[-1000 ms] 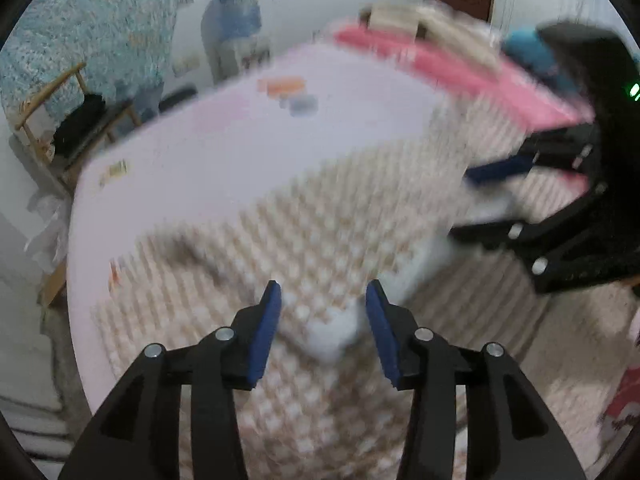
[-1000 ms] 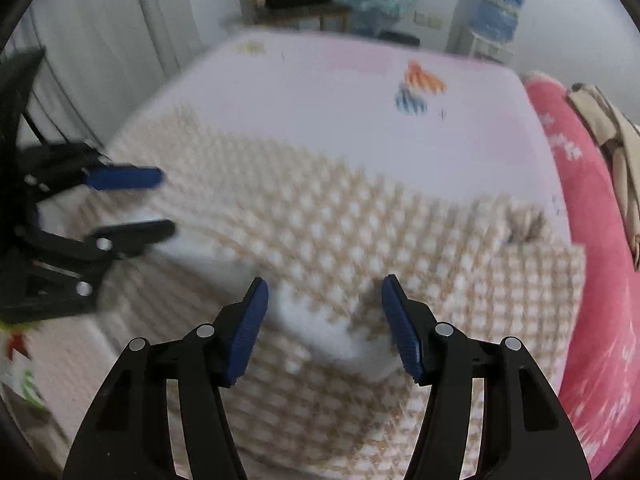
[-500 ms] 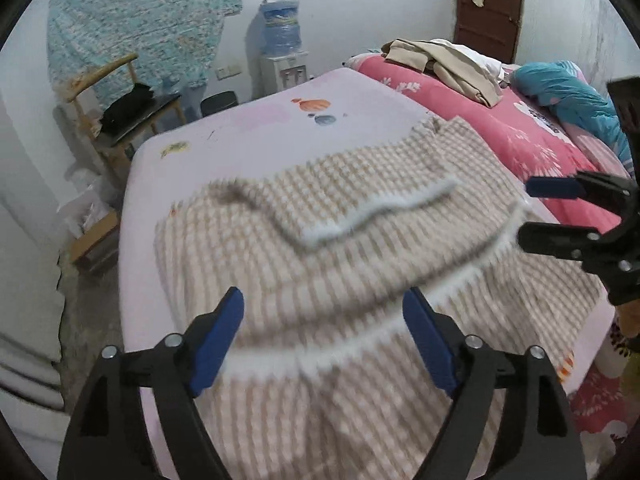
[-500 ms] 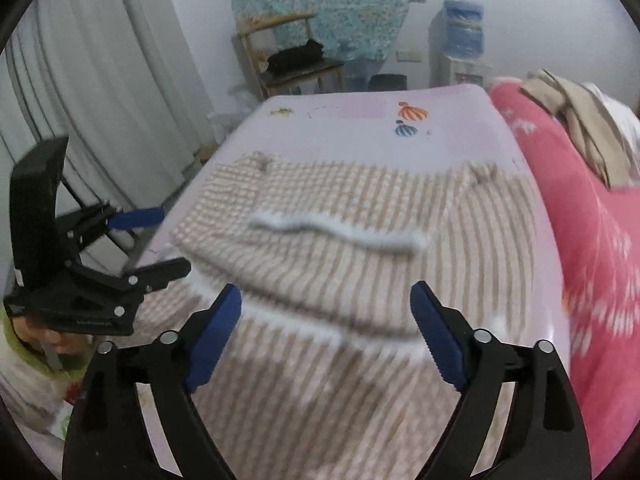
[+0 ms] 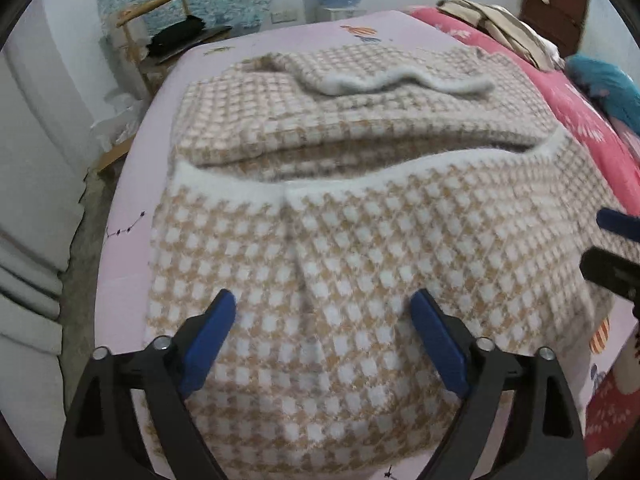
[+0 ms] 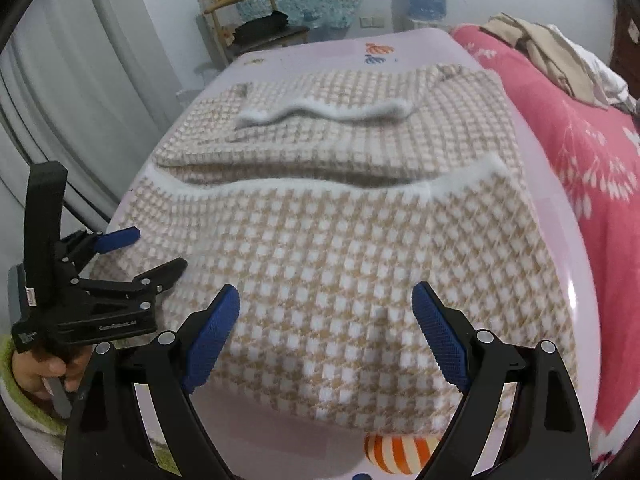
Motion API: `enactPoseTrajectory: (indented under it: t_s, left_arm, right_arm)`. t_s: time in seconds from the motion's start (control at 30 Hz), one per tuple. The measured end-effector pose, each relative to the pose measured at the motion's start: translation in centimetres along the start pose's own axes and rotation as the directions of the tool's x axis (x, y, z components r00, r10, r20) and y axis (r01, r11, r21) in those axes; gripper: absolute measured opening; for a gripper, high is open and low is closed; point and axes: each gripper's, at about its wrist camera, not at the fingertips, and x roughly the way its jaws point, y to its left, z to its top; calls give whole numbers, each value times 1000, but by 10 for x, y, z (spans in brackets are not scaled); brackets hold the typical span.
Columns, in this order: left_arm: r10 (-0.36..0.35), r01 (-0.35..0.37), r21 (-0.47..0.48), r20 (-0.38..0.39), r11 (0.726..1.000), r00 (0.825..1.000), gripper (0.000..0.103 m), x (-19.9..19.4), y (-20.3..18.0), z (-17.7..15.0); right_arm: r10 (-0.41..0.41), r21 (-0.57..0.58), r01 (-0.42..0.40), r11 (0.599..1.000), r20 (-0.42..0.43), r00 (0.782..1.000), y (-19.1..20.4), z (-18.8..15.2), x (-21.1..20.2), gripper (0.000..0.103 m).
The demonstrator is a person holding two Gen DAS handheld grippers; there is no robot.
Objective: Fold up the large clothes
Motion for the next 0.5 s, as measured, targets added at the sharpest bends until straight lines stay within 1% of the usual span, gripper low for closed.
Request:
enactPoseTrajectory:
  t_s: [0.13, 0.33, 0.5]
  left_arm:
    - [-4, 4, -41, -6, 999, 1000, 98, 3, 5, -3]
    - [2, -2, -45, -1, 999, 1000, 98, 3, 5, -3]
    - [2, -2, -51, -4, 999, 1000, 98, 4, 5, -3]
  right_arm:
    - [-13, 3, 13, 1000, -8, 1000, 0, -4, 5, 84]
    - [-21, 12, 21, 1000, -44, 999, -3, -9, 19, 84]
    - [-5, 29, 7, 1000, -51, 999, -6, -12, 22, 84]
